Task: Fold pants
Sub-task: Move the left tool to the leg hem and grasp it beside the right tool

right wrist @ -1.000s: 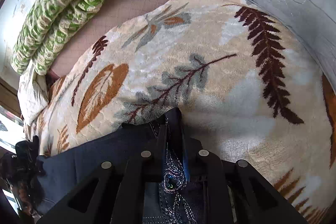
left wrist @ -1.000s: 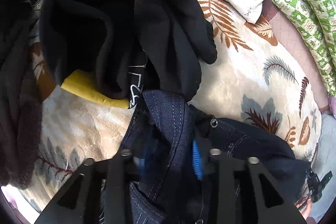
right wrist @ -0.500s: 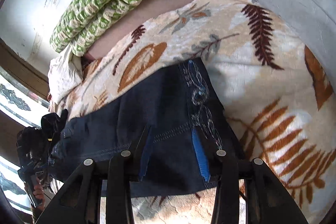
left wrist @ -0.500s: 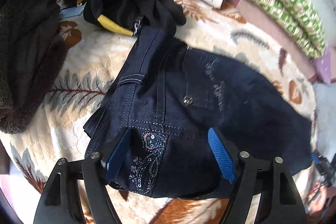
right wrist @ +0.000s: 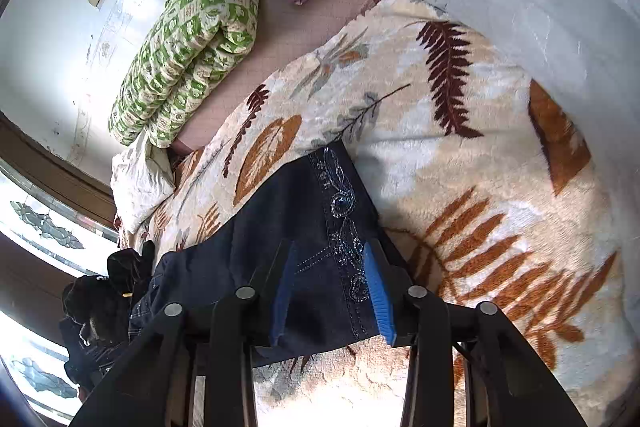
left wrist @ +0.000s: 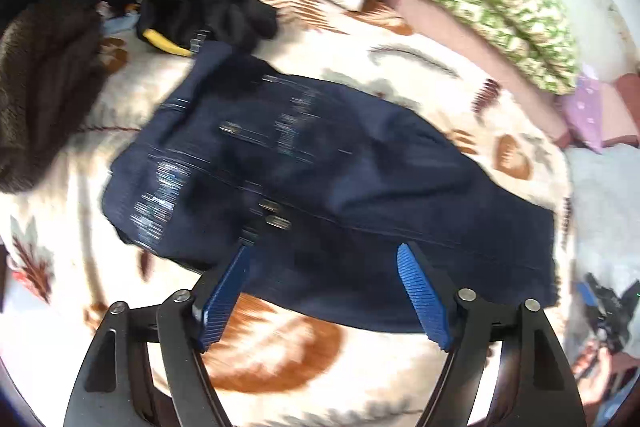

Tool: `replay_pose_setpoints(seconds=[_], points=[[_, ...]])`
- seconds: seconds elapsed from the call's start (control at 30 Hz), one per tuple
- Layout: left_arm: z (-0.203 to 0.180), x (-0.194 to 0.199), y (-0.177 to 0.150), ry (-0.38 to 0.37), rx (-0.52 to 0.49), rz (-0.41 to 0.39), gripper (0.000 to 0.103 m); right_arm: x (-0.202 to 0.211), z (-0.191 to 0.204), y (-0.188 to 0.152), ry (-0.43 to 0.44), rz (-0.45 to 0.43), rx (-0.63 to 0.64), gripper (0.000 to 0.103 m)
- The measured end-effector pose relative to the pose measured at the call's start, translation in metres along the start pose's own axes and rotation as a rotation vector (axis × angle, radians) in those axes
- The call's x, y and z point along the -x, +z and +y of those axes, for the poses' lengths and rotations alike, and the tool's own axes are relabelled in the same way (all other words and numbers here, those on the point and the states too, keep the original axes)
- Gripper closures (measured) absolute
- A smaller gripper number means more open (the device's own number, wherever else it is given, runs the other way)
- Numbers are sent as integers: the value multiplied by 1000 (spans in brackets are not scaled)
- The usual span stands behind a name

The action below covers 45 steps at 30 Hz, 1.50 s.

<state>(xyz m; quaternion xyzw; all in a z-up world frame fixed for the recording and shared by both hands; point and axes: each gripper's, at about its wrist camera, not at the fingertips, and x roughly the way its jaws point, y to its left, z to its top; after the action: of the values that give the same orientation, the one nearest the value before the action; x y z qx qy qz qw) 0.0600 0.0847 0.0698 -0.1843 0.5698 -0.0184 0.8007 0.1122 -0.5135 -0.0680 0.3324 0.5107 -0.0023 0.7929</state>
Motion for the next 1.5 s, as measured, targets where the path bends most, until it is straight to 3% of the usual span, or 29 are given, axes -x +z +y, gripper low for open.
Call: replay_pose_setpoints(seconds=[0.13,0.3,0.37,0.47,0.5,0.53,0.6,0.67,0.77,0.8,0.83,0.97,1.07,1.23,1.5], points=[[-99,-20,-41,-139,-82,103,23,9,-2,8,-11,24,3,60],[-203,-95,-84,-206,-102,327,28,2,-10,7,-28,63,12,58],[-222,-120,-89,-205,-98,355,32,-2,-14,8,-26,85,10,58],[-233,-157,-87,-139,-60,367,33,-8,-18,10,-13,111,28,58],[-234,-167,-90,-127,-37,385,39,-10,-18,11,-12,116,37,57],[-234,-179,-93,-112,-15,408,54,-13,-19,13,-9,123,44,57],[-237,-192,-101,-112,33,456,57,-21,-20,20,2,143,53,53],[-236,-191,-105,-149,58,445,57,-33,-20,30,17,158,60,50],[-239,-198,-113,-237,152,493,49,-56,-21,48,47,204,44,41],[-238,-203,-114,-241,170,492,41,-65,-22,54,55,218,32,41],[-241,-205,-115,-240,181,487,36,-74,-24,59,74,237,17,41],[-253,-229,-119,-224,216,482,35,-109,-29,70,115,317,-11,41],[-264,-240,-117,-227,252,464,27,-129,-30,71,166,373,-9,41],[-289,-256,-123,-192,253,427,11,-147,-30,80,241,399,-1,36],[-319,-270,-129,-136,222,389,9,-158,-42,90,339,460,-55,38]])
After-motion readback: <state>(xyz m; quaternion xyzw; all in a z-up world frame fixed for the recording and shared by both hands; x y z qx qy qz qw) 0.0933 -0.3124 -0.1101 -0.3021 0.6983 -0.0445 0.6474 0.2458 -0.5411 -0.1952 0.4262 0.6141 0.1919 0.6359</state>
